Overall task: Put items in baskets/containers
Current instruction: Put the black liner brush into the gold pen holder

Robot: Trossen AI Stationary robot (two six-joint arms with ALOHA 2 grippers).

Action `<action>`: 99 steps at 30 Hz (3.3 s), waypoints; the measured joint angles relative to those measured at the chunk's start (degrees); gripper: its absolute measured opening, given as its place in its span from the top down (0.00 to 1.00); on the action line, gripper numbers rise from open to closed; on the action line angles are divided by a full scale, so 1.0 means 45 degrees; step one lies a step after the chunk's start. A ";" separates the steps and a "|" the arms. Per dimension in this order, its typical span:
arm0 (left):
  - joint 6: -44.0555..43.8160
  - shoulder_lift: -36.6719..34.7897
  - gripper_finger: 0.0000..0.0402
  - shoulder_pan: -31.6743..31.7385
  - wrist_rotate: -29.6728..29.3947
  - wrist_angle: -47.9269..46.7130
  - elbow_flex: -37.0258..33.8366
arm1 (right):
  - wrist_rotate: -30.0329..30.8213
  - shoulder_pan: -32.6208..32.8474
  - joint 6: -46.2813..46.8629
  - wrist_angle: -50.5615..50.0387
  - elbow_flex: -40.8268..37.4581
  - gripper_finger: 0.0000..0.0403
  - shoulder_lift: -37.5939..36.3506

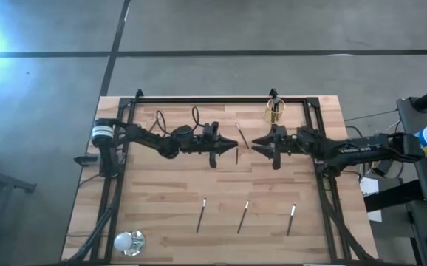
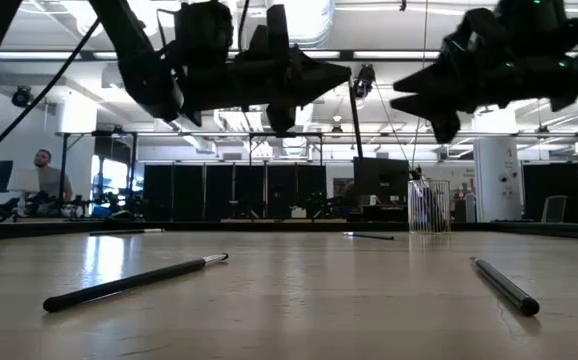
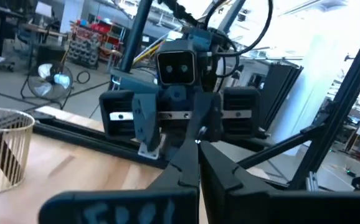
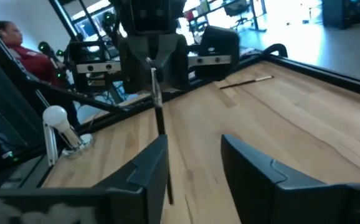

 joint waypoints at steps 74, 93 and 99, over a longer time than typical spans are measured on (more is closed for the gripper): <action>0.0290 -0.1745 0.80 0.0044 -0.1802 0.2687 -0.5253 | 0.6765 -0.7064 -0.2680 -0.0662 0.2347 0.97 0.4729; 0.0028 -0.1745 0.91 0.0020 -0.2083 0.1778 -0.5661 | 0.6117 -0.6617 -0.0647 -0.9207 0.3806 0.70 0.0547; -0.0037 -0.1745 0.99 0.0024 -0.2814 0.1980 -0.6175 | 0.7573 -0.3387 0.1964 -1.2004 0.3890 0.94 -0.1035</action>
